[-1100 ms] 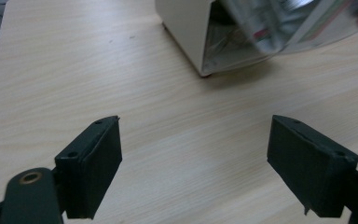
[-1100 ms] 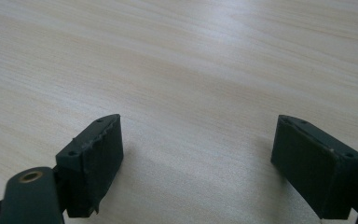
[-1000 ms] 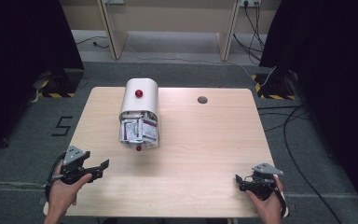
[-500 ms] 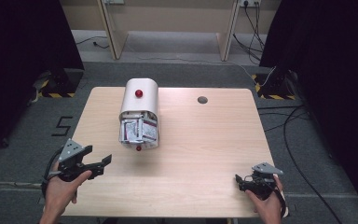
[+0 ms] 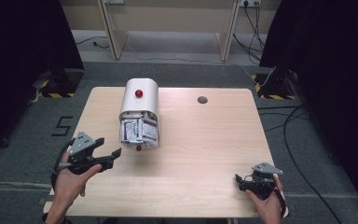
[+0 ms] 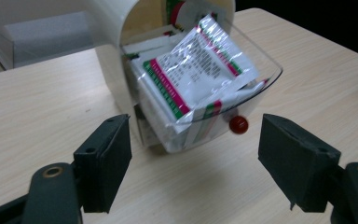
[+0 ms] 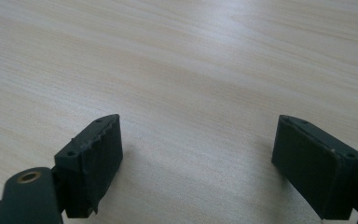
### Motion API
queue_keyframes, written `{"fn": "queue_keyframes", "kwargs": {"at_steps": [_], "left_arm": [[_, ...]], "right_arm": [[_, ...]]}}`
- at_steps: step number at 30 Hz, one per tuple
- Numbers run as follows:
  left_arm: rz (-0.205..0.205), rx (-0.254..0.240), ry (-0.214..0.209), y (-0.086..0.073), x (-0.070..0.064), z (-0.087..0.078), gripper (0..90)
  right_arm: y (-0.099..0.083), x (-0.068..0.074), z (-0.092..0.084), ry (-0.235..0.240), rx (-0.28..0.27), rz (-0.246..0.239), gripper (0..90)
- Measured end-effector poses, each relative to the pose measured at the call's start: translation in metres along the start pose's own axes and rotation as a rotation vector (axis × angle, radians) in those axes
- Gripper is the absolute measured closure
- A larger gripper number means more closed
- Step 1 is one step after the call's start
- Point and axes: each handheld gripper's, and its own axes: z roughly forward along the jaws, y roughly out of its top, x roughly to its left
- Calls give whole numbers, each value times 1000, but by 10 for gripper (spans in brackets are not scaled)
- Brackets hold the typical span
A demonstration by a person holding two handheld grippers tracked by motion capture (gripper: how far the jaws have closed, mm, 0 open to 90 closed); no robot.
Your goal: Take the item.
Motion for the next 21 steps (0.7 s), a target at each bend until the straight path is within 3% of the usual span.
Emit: {"fn": "queue_keyframes", "kwargs": {"at_steps": [1, 8, 10, 21], "left_arm": [[19, -11, 5, 7, -5, 2, 250], [32, -7, -5, 19, -13, 13, 253], [26, -3, -35, 23, -17, 16, 254], [66, 22, 9, 41, -30, 43, 255]], "right_arm": [[0, 0, 0, 0, 0, 1, 166], [0, 0, 0, -1, 0, 0, 166], [0, 0, 0, -1, 0, 0, 167], [0, 0, 0, 0, 1, 1, 166]]}}
